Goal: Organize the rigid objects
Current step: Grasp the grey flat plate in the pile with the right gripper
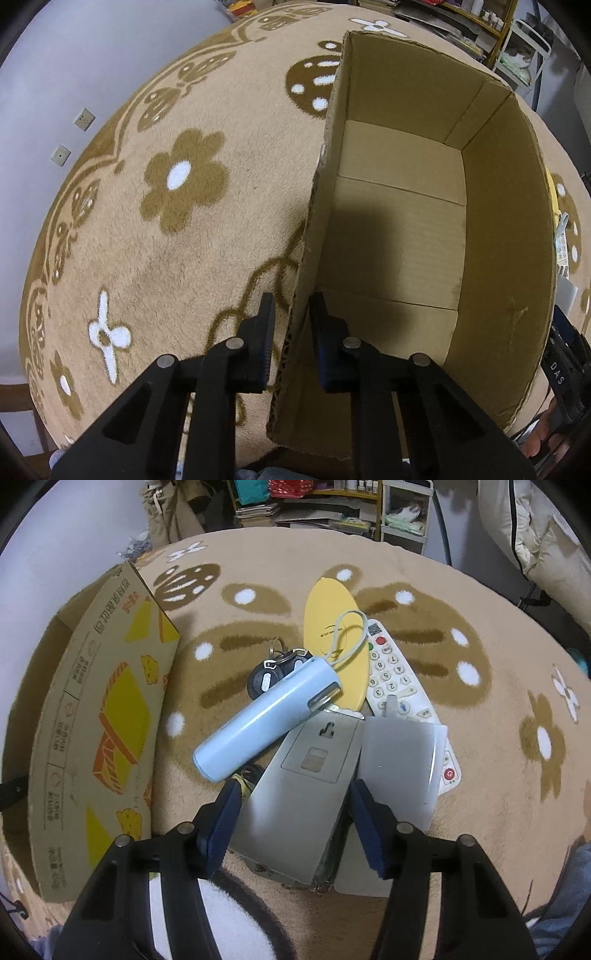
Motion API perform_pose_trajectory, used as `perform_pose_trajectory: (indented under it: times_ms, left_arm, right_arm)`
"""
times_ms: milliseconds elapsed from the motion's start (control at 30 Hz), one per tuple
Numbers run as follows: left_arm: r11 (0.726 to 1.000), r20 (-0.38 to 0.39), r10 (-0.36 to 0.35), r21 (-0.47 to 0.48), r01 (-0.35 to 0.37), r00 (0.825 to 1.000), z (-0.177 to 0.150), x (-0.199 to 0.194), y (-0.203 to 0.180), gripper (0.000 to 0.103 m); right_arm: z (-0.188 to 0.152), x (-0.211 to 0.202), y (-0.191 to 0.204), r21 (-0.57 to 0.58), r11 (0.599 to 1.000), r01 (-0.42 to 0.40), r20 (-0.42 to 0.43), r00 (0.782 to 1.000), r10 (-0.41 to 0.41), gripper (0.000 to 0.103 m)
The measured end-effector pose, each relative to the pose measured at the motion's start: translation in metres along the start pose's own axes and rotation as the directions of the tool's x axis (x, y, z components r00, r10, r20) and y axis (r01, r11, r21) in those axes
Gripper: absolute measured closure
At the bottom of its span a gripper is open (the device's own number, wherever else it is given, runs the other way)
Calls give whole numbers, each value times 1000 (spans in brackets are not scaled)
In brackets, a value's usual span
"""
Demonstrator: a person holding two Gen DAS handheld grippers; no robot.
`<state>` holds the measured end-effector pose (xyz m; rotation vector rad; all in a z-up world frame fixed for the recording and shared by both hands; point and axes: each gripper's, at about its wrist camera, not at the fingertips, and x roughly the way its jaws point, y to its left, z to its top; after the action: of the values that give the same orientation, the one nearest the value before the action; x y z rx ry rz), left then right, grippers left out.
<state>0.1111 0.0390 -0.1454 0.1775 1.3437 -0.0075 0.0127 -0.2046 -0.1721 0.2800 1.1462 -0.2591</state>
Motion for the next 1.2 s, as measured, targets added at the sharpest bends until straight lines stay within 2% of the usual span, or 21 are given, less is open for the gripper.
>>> perform_pose_trajectory:
  times_ms: [233,433,600,733,767,800,867,1000,1200]
  left_arm:
    - [1000,-5,1,-20,-1,1000,1,0,4,84]
    - [999,-29,-2,-38,1,1000,1,2,6,83]
    - [1000,-25,4,-27,-4,1000,-1,1,4,86]
    - [1000,-19,6,-11,-7,1000,-1,0,1,88]
    - [1000,-19,9,-10,-9,1000,-1,0,1,88]
    - [1000,-20,9,-14,-10,1000,-1,0,1,88]
    - [1000,-20,11,-17,-12,1000,-1,0,1,87]
    - [1000,-18,25,-12,-25,1000,-1,-1,-1,87]
    - [1000,-13,19,-19,-19,1000,-1,-2,1,86]
  right_arm:
    - [-1,1,1,-11,1000,17,16,1000,-17,39]
    - [-2,-5,-3,7,999,41,1,999,-41,46]
    - [-3,-9,-9,17,1000,23,-7,1000,-23,48]
    - [-1,-26,-18,66,998,-22,46,999,20,51]
    - [-1,-31,-19,69,997,-28,61,998,23,56]
    - [0,-37,-22,70,997,-17,82,997,12,101]
    - [2,-42,-30,98,994,-48,87,995,39,102]
    - [1,-29,-44,156,985,-74,43,997,68,102]
    - [3,-18,-50,203,960,-194,7,980,197,100]
